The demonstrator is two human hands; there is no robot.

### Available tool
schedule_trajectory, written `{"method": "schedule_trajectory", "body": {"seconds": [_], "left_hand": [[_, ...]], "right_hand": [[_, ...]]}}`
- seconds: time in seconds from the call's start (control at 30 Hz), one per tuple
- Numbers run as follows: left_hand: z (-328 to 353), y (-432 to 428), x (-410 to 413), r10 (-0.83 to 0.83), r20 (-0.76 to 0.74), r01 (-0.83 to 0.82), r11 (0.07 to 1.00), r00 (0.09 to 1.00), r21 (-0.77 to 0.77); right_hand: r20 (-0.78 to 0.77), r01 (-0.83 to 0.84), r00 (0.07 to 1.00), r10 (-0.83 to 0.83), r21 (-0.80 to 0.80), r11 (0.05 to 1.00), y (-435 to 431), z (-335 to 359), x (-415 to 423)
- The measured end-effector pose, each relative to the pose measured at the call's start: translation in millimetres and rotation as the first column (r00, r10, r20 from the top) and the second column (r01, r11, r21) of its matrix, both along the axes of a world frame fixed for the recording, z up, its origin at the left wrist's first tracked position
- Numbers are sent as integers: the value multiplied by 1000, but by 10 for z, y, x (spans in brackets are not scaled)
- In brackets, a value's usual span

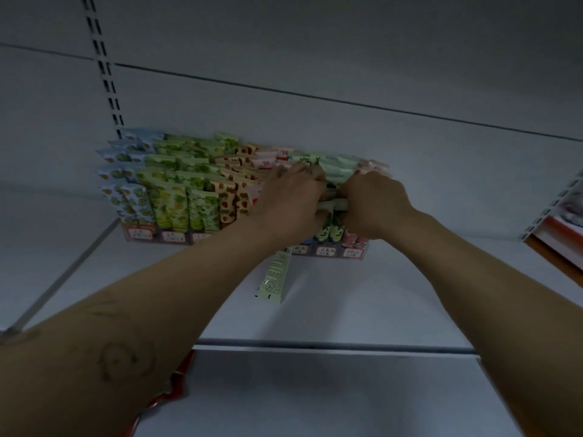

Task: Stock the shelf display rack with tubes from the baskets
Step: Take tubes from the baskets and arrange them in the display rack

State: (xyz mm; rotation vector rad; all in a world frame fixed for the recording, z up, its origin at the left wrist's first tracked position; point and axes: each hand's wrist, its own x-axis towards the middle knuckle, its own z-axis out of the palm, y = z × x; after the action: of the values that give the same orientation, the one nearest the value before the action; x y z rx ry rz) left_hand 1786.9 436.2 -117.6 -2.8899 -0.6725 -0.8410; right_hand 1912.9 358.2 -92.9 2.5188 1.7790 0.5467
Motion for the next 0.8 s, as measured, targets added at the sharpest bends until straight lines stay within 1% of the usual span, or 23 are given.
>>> {"method": "schedule_trajectory", "body": {"seconds": [0.13, 0.33, 0.43, 0.63, 0.8], "left_hand": [[26, 9, -2, -8, -33, 7, 1000, 999, -24], [-24, 19, 6, -38, 14, 38, 999, 999, -36], [-16, 6, 6, -50, 2, 50, 998, 999, -49], [-17, 27, -3, -40, 5, 40, 999, 999, -9], [3, 31, 13, -30, -33, 31, 999, 999, 27]], "right_hand": [[-1, 15, 1000, -15, -37, 999, 20, 89, -7], [42, 32, 999, -30, -55, 998, 67, 66, 14], [51, 36, 998, -32, -81, 996, 87, 76, 14], [67, 37, 997, -34, -46, 998, 56, 38, -17], [81, 52, 996, -45, -86, 995, 16, 42, -85]]}}
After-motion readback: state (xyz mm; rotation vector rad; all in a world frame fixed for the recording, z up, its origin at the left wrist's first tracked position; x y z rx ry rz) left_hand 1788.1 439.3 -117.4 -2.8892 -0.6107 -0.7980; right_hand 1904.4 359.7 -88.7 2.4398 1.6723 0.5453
